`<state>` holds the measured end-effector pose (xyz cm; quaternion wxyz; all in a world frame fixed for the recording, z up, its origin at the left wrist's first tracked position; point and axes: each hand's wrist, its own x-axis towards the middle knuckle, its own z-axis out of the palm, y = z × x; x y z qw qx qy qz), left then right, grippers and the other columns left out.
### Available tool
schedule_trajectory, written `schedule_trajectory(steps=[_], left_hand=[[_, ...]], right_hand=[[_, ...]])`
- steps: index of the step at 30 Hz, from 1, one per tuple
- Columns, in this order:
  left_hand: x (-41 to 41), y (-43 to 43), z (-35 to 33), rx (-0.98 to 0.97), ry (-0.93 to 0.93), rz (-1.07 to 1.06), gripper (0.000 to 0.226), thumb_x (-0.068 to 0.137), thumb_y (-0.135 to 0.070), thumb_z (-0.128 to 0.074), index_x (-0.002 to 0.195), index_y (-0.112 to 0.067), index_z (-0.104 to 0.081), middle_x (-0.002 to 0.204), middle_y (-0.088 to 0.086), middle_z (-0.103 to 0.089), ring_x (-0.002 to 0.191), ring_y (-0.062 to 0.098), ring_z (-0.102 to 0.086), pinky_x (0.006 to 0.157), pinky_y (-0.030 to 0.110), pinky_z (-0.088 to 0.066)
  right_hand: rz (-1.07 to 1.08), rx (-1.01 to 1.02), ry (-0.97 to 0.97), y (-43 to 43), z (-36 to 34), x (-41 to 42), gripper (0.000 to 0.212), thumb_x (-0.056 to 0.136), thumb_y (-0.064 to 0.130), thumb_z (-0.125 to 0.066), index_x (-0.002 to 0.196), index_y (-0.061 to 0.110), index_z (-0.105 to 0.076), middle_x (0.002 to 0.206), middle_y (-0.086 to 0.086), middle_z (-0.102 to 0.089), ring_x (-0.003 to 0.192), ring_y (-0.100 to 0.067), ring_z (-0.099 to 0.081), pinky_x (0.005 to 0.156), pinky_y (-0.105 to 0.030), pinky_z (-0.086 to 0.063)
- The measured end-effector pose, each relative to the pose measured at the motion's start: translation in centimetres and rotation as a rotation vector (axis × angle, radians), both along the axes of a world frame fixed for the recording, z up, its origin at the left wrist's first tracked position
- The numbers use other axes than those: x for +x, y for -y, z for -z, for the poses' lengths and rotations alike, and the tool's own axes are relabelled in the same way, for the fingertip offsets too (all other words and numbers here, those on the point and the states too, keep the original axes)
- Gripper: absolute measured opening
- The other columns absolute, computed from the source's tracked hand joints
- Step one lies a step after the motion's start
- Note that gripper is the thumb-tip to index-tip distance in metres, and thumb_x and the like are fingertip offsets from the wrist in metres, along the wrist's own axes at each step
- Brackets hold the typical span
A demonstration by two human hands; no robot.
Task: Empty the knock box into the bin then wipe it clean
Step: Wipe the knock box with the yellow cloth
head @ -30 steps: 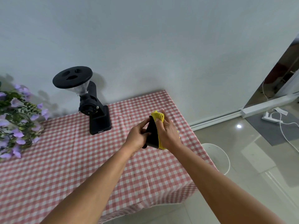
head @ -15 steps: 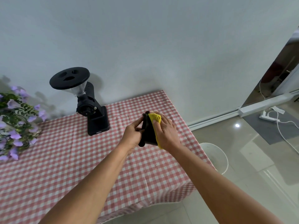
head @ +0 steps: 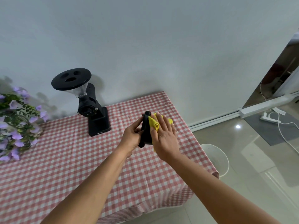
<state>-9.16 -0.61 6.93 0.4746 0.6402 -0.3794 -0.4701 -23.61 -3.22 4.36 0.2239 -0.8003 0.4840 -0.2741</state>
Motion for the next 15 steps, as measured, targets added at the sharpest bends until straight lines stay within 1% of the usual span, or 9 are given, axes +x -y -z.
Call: schedule_trajectory(steps=[2, 4, 6, 8, 10, 12, 13, 14, 15], left_hand=[[0.2, -0.1, -0.1, -0.003, 0.019, 0.02, 0.053, 0.1, -0.008, -0.057, 0.143, -0.038, -0.052, 0.091, -0.004, -0.079, 0.087, 0.015, -0.076, 0.067, 0.025, -0.06], [0.3, -0.3, -0.2, -0.014, 0.042, 0.046, 0.057, 0.099, -0.004, -0.056, 0.144, -0.039, -0.051, 0.092, -0.004, -0.079, 0.082, 0.018, -0.074, 0.066, 0.032, -0.057], [0.0, -0.4, -0.3, -0.034, 0.074, 0.082, 0.061, 0.098, -0.002, -0.056, 0.142, -0.044, -0.051, 0.096, -0.006, -0.079, 0.075, 0.011, -0.072, 0.058, 0.025, -0.054], [-0.3, -0.5, -0.6, -0.046, 0.132, 0.123, 0.065, 0.097, -0.002, -0.057, 0.134, -0.055, -0.052, 0.102, -0.009, -0.078, 0.076, 0.004, -0.07, 0.057, 0.017, -0.051], [-0.5, -0.6, -0.6, -0.041, 0.175, 0.149, 0.067, 0.097, -0.003, -0.057, 0.129, -0.061, -0.051, 0.104, -0.011, -0.077, 0.077, 0.002, -0.069, 0.058, 0.017, -0.052], [-0.6, -0.5, -0.3, -0.028, 0.157, 0.137, 0.065, 0.098, 0.0, -0.055, 0.137, -0.052, -0.052, 0.099, -0.007, -0.077, 0.063, 0.002, -0.066, 0.052, 0.02, -0.049], [-0.6, -0.4, -0.2, -0.023, 0.139, 0.119, 0.063, 0.098, 0.001, -0.053, 0.14, -0.046, -0.052, 0.095, -0.004, -0.077, 0.056, 0.002, -0.061, 0.048, 0.021, -0.046], [-0.5, -0.3, -0.2, -0.021, 0.127, 0.099, 0.061, 0.099, 0.0, -0.053, 0.142, -0.043, -0.051, 0.094, -0.002, -0.077, 0.052, 0.002, -0.059, 0.046, 0.021, -0.045], [-0.4, -0.1, -0.2, -0.021, 0.122, 0.086, 0.06, 0.1, -0.001, -0.053, 0.144, -0.041, -0.051, 0.095, 0.0, -0.077, 0.053, 0.002, -0.061, 0.046, 0.02, -0.045]], right_hand=[[0.011, 0.0, 0.04, 0.4, 0.0, -0.2, 0.059, 0.098, 0.06, -0.002, 0.154, 0.044, -0.013, 0.163, 0.018, -0.01, 0.151, -0.004, 0.004, 0.119, -0.027, 0.012], [0.063, 0.084, 0.162, 1.2, -0.4, 0.0, 0.059, 0.099, 0.057, -0.012, 0.148, 0.035, -0.038, 0.156, 0.01, -0.037, 0.146, -0.013, -0.023, 0.121, -0.035, -0.014], [0.165, 0.304, 0.305, 2.5, -1.3, 0.1, 0.055, 0.097, 0.056, -0.023, 0.119, 0.024, -0.062, 0.125, 0.0, -0.064, 0.117, -0.021, -0.054, 0.1, -0.04, -0.043], [0.295, 0.584, 0.434, 3.7, -2.1, -0.4, 0.046, 0.093, 0.054, -0.034, 0.093, 0.019, -0.063, 0.094, -0.005, -0.068, 0.086, -0.025, -0.062, 0.081, -0.042, -0.05], [0.378, 0.749, 0.466, 4.1, -2.4, -1.0, 0.042, 0.093, 0.049, -0.038, 0.089, 0.014, -0.062, 0.087, -0.008, -0.065, 0.075, -0.024, -0.06, 0.078, -0.043, -0.049], [0.377, 0.63, 0.347, 3.5, -2.4, -0.7, 0.045, 0.096, 0.049, -0.032, 0.096, 0.015, -0.061, 0.098, -0.009, -0.066, 0.08, -0.021, -0.06, 0.078, -0.04, -0.047], [0.351, 0.485, 0.285, 2.6, -2.1, -0.4, 0.05, 0.097, 0.052, -0.026, 0.106, 0.017, -0.061, 0.111, -0.008, -0.066, 0.093, -0.022, -0.06, 0.085, -0.04, -0.046], [0.299, 0.351, 0.241, 1.6, -1.8, 0.0, 0.057, 0.098, 0.054, -0.02, 0.121, 0.02, -0.06, 0.128, -0.004, -0.062, 0.114, -0.022, -0.056, 0.1, -0.041, -0.042], [0.235, 0.238, 0.197, 0.5, -1.5, 0.4, 0.063, 0.098, 0.056, -0.014, 0.137, 0.025, -0.053, 0.145, 0.002, -0.051, 0.134, -0.021, -0.042, 0.115, -0.04, -0.028]])
